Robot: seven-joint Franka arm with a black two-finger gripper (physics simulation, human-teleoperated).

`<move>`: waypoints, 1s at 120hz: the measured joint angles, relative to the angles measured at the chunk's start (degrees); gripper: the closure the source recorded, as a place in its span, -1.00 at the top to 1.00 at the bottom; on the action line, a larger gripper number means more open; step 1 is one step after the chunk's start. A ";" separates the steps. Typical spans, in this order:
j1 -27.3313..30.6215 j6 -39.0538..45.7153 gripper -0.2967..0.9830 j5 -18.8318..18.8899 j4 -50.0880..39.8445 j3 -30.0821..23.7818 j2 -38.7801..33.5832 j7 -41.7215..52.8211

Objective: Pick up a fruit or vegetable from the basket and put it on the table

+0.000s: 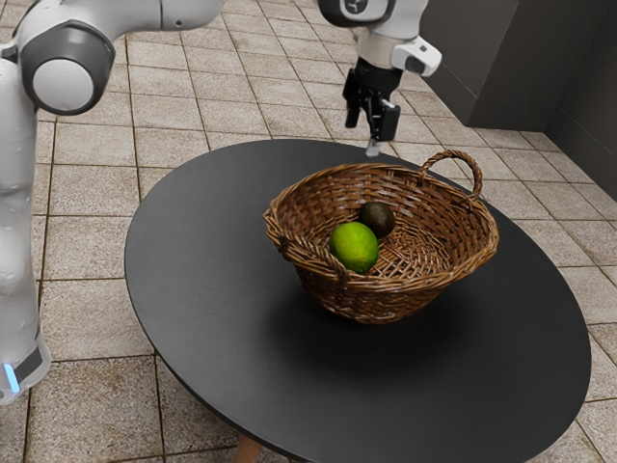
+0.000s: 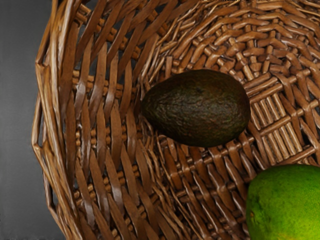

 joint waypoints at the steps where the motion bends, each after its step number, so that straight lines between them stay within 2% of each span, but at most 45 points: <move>1: 0.03 0.00 0.53 -0.01 0.02 0.01 0.00 -0.03; 31: 0.17 -0.41 0.53 -1.21 0.48 0.04 -0.41 -0.45; 47: -0.06 -1.11 0.53 -1.64 0.03 -0.38 0.04 2.29; 76: -1.53 -1.75 0.52 2.12 -2.56 -3.31 0.08 10.83; 99: -1.00 2.66 0.52 2.81 -7.80 -3.36 -0.06 16.63; 120: -1.07 5.93 0.52 5.71 -9.46 -3.28 -0.43 21.39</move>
